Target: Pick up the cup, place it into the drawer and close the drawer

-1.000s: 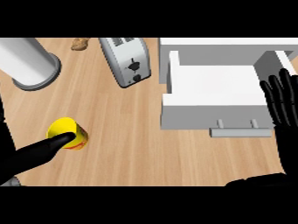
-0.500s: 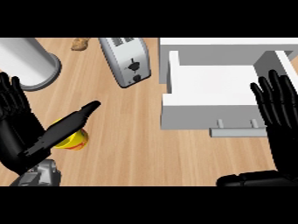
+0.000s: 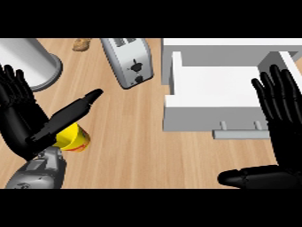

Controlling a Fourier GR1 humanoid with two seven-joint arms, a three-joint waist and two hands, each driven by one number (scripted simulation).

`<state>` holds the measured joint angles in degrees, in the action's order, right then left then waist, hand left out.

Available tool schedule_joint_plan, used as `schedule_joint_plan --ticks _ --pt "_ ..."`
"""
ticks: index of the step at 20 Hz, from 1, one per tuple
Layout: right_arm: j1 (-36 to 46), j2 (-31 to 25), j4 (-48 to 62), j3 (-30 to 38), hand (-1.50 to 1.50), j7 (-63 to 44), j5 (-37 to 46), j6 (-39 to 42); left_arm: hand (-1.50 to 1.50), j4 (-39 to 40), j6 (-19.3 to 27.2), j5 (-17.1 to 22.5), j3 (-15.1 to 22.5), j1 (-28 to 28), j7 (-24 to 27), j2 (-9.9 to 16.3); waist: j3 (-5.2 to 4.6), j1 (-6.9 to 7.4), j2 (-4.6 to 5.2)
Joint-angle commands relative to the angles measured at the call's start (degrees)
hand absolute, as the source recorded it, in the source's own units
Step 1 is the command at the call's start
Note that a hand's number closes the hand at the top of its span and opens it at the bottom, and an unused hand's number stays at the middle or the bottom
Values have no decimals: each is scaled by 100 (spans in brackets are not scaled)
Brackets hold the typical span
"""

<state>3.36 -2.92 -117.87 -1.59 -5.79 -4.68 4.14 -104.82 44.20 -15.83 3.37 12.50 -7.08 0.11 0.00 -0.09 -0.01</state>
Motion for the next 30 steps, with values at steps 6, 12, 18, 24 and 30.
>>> schedule_joint_plan --ticks 6,12,18,24,30 --pt "-101 -148 18 314 -150 127 -169 187 -150 185 198 427 -37 -427 411 -10 -1 2 -2" --pt "240 -82 80 284 -150 -100 -119 18 -150 568 535 1169 286 -1035 1178 -11 -5 9 3" --pt "158 -59 88 143 -150 -47 51 55 -150 402 561 1241 224 -1428 1217 -11 -2 18 -2" --pt "105 -104 45 316 -150 -57 -194 156 -150 1307 764 2319 176 -1498 2537 -11 -4 3 0" --pt "58 -75 -148 241 -150 -154 -147 146 -150 1554 259 2748 -10 -1860 2983 -11 -2 11 -2"
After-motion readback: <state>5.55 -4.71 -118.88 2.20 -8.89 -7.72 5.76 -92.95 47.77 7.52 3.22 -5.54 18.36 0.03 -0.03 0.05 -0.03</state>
